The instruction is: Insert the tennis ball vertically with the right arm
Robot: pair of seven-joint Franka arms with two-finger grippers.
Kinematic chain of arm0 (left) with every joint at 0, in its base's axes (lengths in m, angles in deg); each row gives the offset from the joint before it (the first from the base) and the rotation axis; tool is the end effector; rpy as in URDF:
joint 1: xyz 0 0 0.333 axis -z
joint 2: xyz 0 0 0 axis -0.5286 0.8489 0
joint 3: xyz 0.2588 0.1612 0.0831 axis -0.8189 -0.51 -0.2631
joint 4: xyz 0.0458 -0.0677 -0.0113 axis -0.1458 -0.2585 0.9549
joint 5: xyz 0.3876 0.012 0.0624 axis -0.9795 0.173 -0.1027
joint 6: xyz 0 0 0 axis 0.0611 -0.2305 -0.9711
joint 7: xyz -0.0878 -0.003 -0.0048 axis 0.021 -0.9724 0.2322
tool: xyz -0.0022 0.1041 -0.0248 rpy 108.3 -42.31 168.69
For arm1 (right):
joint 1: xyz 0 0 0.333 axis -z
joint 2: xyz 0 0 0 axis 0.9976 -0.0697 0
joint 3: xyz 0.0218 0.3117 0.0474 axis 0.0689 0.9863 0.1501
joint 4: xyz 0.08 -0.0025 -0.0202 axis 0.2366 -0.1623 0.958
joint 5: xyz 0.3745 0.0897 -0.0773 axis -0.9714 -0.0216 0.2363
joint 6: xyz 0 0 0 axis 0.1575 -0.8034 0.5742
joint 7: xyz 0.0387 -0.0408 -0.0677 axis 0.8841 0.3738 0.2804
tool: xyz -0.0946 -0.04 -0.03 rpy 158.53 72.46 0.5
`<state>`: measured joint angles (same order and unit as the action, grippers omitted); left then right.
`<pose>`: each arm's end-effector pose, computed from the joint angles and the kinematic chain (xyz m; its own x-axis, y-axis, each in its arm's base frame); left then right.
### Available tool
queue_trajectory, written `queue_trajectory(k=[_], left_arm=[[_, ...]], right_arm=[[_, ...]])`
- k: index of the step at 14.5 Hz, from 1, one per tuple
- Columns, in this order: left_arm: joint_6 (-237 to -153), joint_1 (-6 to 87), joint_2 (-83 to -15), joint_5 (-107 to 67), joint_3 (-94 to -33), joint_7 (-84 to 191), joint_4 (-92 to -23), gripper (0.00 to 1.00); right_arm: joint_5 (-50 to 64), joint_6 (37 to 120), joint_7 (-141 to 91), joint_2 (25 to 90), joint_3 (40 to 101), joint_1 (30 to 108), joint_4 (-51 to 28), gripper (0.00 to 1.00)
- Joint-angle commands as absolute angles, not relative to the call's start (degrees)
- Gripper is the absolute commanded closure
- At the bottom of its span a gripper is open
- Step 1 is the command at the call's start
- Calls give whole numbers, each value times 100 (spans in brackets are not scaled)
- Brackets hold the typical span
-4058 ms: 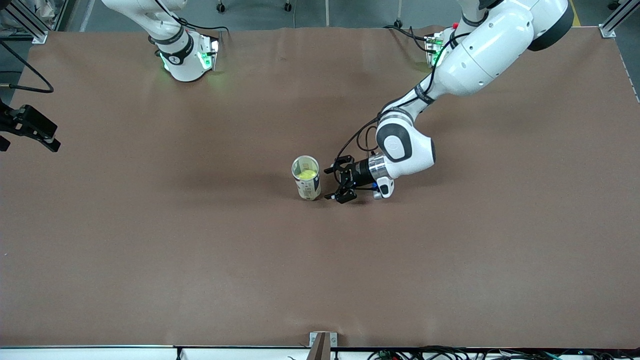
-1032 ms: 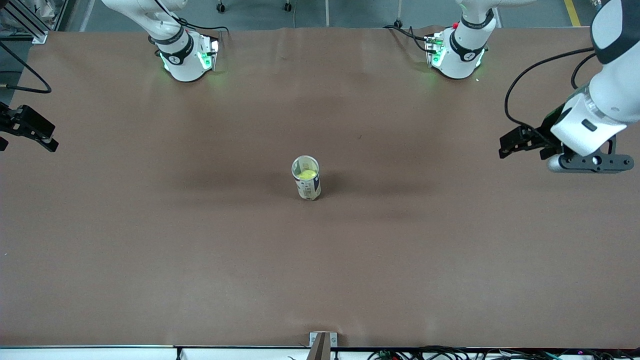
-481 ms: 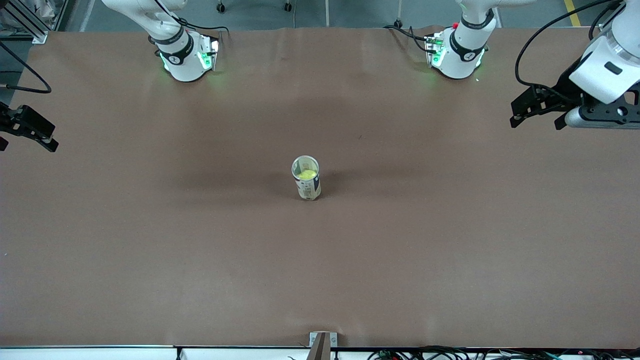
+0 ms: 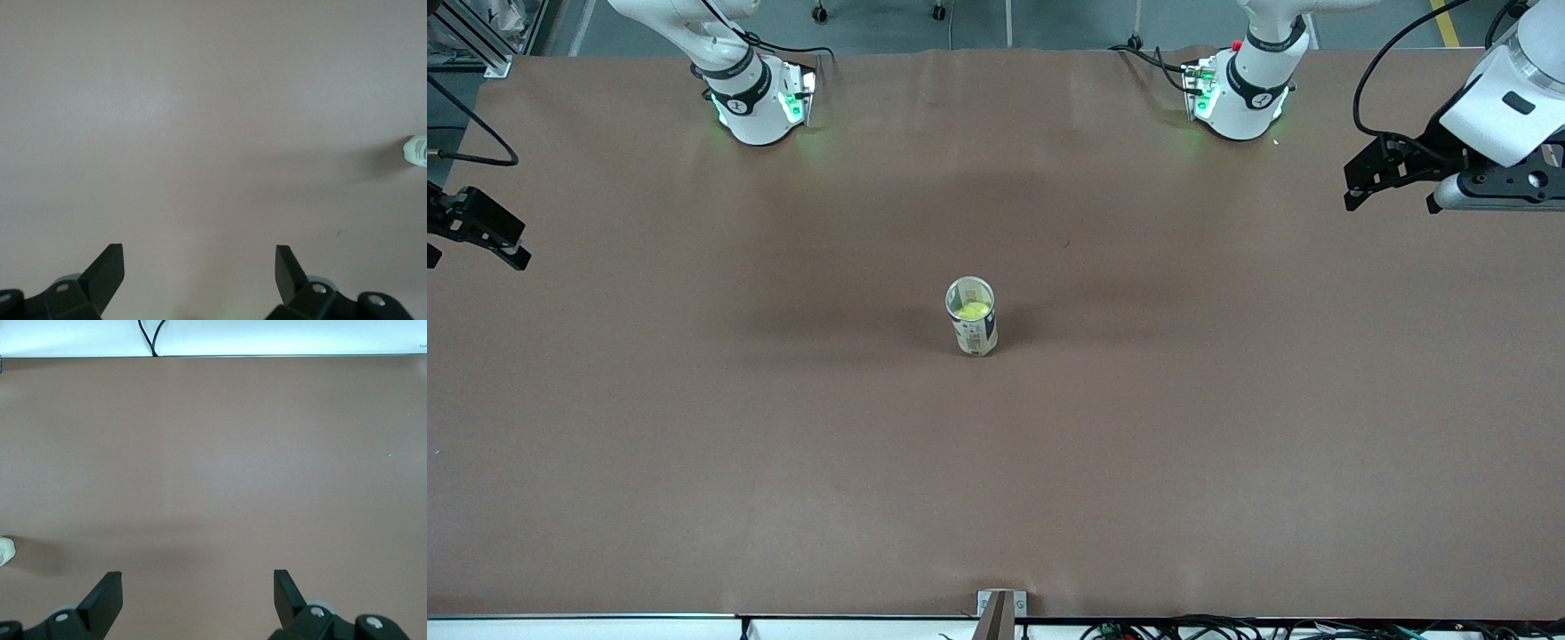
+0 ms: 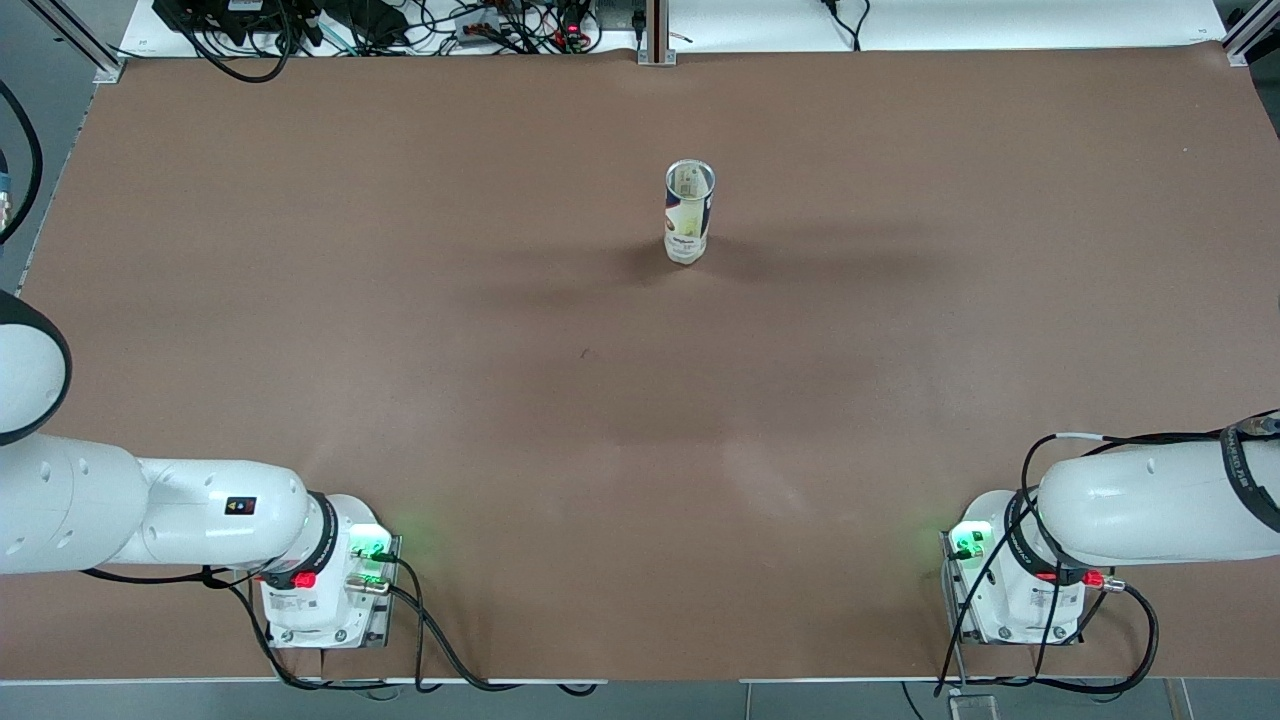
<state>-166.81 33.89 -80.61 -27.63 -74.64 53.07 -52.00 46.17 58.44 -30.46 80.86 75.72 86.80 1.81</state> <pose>0.5134 -0.0886 0.6432 0.9985 -0.0538 0.0119 -0.0539 -0.9985 0.0081 0.5665 -0.0110 0.6687 0.9859 -0.0153 0.1665 -0.0213 -0.9992 0.0345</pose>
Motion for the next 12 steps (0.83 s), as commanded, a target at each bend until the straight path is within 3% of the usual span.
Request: queue_trajectory(k=[1,12], left_arm=[[-16482,3429,-8221,-2849,-7487,5308,-5247,0],[-16288,3411,-8327,-2831,-7540,5246,-5256,0]], right_arm=[[4660,5785,-3023,8049,7673,8811,269,0],[4651,5794,-3023,8040,7673,8838,269,0]])
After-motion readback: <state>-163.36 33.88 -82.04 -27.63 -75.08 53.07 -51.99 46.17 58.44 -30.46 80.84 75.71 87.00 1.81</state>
